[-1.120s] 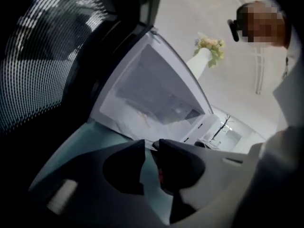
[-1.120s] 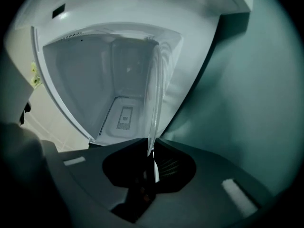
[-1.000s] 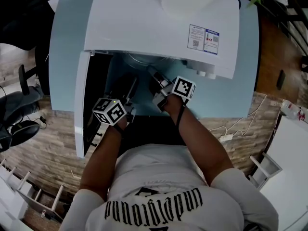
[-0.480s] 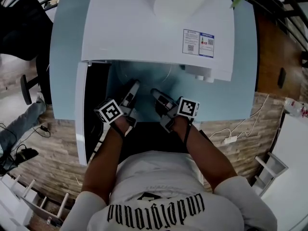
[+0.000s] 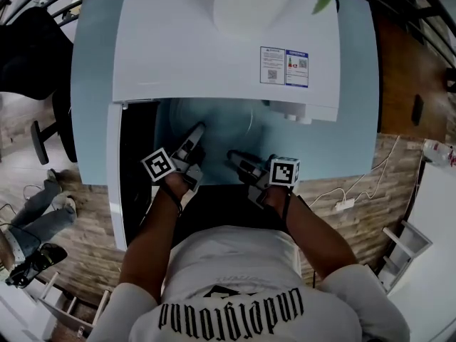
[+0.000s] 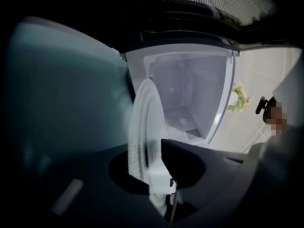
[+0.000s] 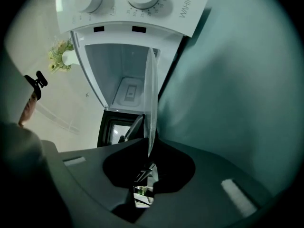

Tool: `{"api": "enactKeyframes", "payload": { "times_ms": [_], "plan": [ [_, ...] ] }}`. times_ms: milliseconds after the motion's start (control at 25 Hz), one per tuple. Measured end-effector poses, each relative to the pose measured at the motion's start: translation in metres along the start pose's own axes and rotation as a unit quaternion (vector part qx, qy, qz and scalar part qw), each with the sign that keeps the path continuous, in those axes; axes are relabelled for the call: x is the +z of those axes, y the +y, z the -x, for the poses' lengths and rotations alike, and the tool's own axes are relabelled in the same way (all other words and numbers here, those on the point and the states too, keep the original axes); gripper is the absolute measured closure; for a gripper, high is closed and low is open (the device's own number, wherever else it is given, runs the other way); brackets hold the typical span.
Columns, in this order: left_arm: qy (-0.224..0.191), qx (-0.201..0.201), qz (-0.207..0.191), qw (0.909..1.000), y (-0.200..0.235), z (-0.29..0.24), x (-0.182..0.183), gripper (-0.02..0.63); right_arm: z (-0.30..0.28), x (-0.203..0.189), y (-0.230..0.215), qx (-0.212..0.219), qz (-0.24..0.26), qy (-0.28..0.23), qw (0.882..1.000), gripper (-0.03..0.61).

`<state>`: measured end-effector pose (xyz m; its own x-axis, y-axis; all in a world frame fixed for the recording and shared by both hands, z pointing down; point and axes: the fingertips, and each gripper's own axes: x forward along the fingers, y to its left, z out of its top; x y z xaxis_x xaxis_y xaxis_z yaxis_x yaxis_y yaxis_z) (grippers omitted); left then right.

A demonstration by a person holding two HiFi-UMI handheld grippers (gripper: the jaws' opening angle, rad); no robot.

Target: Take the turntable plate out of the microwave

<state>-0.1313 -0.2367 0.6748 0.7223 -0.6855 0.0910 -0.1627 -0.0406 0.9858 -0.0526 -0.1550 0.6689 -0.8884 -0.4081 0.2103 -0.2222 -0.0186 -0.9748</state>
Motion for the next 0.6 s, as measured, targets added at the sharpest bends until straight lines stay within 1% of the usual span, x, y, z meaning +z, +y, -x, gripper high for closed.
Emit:
{"api": "enactKeyframes", "payload": {
  "times_ms": [40, 80, 200, 360, 600],
  "plan": [
    [-0.001, -0.002, 0.000, 1.0000, 0.001, 0.000, 0.000, 0.503, 0.000, -0.001, -0.001, -0.001, 0.000, 0.003, 1.000, 0.543],
    [-0.002, -0.004, 0.000, 1.0000, 0.001, 0.001, 0.000, 0.509, 0.000, 0.000, -0.001, 0.001, 0.004, 0.005, 1.000, 0.543],
    [-0.009, -0.013, 0.005, 0.9999, -0.001, 0.003, 0.000, 0.523, -0.002, 0.000, 0.005, 0.010, 0.017, 0.010, 1.000, 0.538],
    [-0.020, -0.027, 0.016, 0.9993, -0.006, 0.009, 0.000, 0.531, 0.001, -0.005, 0.004, 0.008, 0.017, 0.010, 1.000, 0.535],
    [-0.033, -0.052, 0.010, 0.9980, -0.027, 0.020, 0.003, 0.534, 0.002, -0.012, 0.016, 0.007, 0.029, 0.018, 0.999, 0.534]
  ]
}}
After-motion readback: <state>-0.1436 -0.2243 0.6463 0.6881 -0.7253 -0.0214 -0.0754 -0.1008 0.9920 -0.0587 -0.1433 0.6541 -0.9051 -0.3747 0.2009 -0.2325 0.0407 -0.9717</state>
